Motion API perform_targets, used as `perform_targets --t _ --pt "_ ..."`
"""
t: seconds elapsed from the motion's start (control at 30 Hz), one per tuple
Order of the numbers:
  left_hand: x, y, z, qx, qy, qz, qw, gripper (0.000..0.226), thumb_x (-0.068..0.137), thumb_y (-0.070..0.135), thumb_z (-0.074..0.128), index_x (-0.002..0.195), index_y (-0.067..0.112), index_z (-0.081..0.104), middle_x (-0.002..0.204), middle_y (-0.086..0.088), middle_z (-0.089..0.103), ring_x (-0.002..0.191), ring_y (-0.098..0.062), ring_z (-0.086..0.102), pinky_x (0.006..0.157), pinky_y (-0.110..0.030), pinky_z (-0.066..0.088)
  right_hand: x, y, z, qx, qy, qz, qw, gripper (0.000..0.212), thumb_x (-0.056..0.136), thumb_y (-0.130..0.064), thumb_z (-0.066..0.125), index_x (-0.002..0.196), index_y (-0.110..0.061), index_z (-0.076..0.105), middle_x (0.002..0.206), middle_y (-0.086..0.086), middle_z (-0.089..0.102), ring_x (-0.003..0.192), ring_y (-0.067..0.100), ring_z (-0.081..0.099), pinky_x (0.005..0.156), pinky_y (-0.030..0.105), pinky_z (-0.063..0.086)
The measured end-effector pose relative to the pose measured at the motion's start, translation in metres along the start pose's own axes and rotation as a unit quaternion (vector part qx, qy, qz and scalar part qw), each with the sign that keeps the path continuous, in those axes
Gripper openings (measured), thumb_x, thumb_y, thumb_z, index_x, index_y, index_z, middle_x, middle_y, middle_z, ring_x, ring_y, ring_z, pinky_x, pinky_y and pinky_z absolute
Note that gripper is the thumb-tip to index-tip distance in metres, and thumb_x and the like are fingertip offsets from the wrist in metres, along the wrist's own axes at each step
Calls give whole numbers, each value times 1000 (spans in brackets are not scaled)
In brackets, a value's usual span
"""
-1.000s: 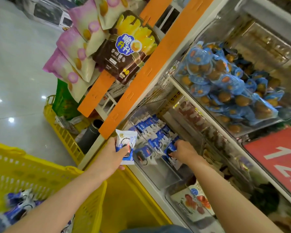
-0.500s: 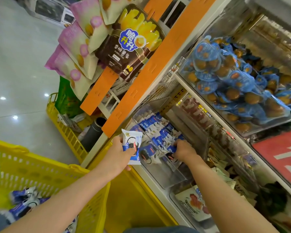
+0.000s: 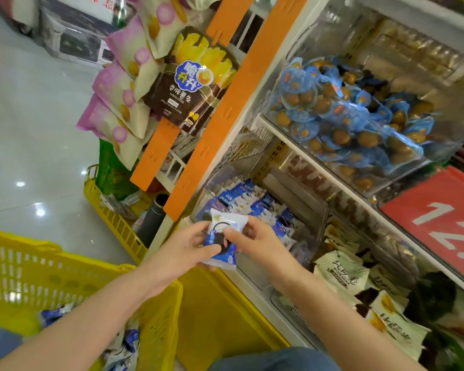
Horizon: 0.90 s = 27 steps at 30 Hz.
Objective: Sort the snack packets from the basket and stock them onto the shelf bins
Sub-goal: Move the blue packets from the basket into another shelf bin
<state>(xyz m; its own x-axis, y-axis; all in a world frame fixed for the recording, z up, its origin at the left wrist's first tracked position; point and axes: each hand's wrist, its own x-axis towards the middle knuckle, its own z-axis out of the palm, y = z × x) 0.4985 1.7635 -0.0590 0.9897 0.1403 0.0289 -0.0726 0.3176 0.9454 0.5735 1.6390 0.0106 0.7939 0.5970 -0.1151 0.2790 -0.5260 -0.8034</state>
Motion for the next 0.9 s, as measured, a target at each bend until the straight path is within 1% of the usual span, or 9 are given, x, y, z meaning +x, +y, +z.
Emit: perform_targets --t 0.13,0.2,0.3,0.43,0.53,0.6,0.73,0.8,0.9 --pt "-7 2 -3 30 26 1 999 29 88 13 60 112 30 57 105 4 67 80 1 65 60 -14 50 -14 1 -12 57 21 0 998 8 85 -16 67 91 -15 62 83 -2 69 65 -2 63 57 10 48" --pt "-8 1 -6 21 77 5 997 20 87 19 61 107 22 62 101 4 70 85 -5 67 66 -15 51 -22 5 -18 80 -7 30 996 19 80 -12 71 96 -11 60 87 4 71 69 5 66 62 13 51" --pt "-8 -1 -7 64 120 34 990 8 87 20 63 93 24 67 89 5 73 88 -11 67 77 -23 52 -34 15 -15 8 -58 36 998 37 80 -12 72 112 -12 52 92 2 67 77 9 65 73 18 53" --pt "-11 -7 4 146 86 78 982 7 84 18 67 91 19 67 88 1 72 86 -10 67 73 -21 53 -41 22 -7 -67 -29 -44 996 32 82 -16 70 111 -16 55 103 -4 63 93 5 60 79 16 49" --pt "-10 -8 13 173 93 104 975 7 82 21 69 89 19 68 85 4 72 82 -7 66 74 -26 52 -41 21 -11 -78 -21 -67 994 29 82 -17 70 109 -16 59 95 -9 64 82 -3 58 72 9 45" --pt "-6 -5 20 185 96 126 970 4 82 22 69 86 23 68 83 9 70 81 -4 65 73 -21 51 -41 21 -19 -89 -16 -67 994 28 81 -19 71 107 -19 60 94 -8 66 81 -1 60 72 12 47" --pt "11 -3 32 302 144 199 921 9 84 24 65 89 29 59 89 18 59 86 7 54 77 -8 40 -37 22 -51 -141 63 -50 987 29 81 -24 70 108 -23 59 100 -7 64 90 5 61 83 23 50" --pt "23 -2 32 377 146 231 885 11 88 28 60 98 27 56 97 16 50 94 1 46 84 -15 35 -30 21 -74 -162 141 -34 976 29 83 -25 69 109 -23 57 107 -4 63 98 11 59 87 31 50" --pt "45 -3 32 464 110 252 842 24 92 34 51 112 21 53 111 9 45 107 -8 39 91 -23 32 -15 21 -104 -170 223 -26 960 27 84 -28 67 107 -26 54 110 -2 63 90 7 59 76 25 47"
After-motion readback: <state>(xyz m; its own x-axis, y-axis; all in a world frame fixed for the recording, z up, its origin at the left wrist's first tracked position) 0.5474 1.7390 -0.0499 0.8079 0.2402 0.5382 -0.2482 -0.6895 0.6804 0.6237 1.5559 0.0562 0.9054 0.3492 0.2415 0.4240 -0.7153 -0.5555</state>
